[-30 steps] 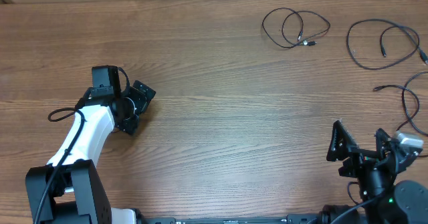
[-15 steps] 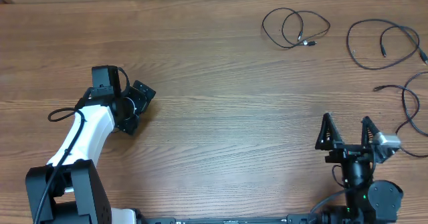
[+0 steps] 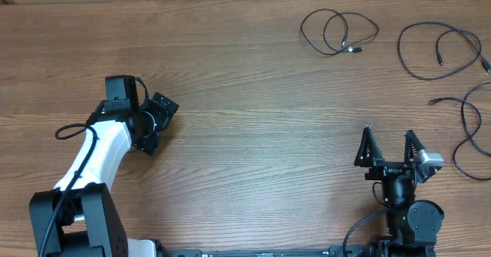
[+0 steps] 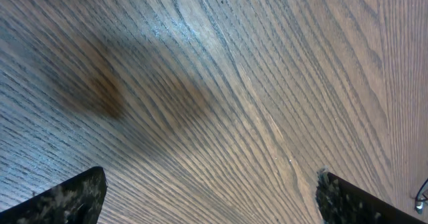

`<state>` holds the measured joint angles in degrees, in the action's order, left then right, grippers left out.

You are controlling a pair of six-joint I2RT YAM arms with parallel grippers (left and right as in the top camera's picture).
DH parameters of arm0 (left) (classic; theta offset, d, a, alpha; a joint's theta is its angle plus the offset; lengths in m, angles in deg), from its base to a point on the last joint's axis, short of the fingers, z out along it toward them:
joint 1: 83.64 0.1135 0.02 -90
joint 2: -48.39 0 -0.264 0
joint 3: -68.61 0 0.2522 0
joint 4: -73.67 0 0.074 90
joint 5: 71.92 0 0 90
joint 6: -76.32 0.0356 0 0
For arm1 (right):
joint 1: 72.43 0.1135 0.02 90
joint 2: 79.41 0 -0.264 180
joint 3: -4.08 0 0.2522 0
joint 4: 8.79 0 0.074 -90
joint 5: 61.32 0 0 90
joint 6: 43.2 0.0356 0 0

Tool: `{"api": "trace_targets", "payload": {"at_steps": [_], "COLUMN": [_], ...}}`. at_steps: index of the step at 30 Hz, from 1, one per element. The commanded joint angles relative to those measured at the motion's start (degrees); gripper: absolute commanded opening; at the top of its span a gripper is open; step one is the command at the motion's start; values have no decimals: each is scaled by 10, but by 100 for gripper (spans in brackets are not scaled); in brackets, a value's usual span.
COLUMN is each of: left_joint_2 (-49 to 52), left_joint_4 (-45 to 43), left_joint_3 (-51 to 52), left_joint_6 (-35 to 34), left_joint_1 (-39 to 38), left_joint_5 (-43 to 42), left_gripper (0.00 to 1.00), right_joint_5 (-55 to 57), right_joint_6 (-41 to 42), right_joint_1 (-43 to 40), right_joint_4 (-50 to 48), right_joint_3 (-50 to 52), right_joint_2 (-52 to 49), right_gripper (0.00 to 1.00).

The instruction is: Untangle cables

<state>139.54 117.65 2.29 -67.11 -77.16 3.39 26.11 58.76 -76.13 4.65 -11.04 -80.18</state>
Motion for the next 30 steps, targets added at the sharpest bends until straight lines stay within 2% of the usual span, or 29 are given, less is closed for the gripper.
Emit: {"api": "trace_targets", "payload": {"at_steps": [1, 4, 7, 30], "left_joint_2": [-3, -3, -3, -3], "left_joint_4": [0, -1, 0, -1], "left_joint_3": [-2, -2, -2, -2], "left_joint_6": [11, 11, 11, 11], "left_joint_1": [-1, -1, -1, -1], "left_joint_5": [3, 3, 3, 3], "left_gripper": [100, 100, 99, 100], "right_joint_5": [3, 7, 10, 10], "right_joint_6": [0, -1, 0, 0], "right_joint_1": [-1, -1, -1, -2], "right_joint_4": [-7, 1, 51, 50], "right_joint_3": [9, 9, 9, 9], "right_joint_2": [6, 6, 6, 6], "right_gripper": [100, 100, 100, 100]}}
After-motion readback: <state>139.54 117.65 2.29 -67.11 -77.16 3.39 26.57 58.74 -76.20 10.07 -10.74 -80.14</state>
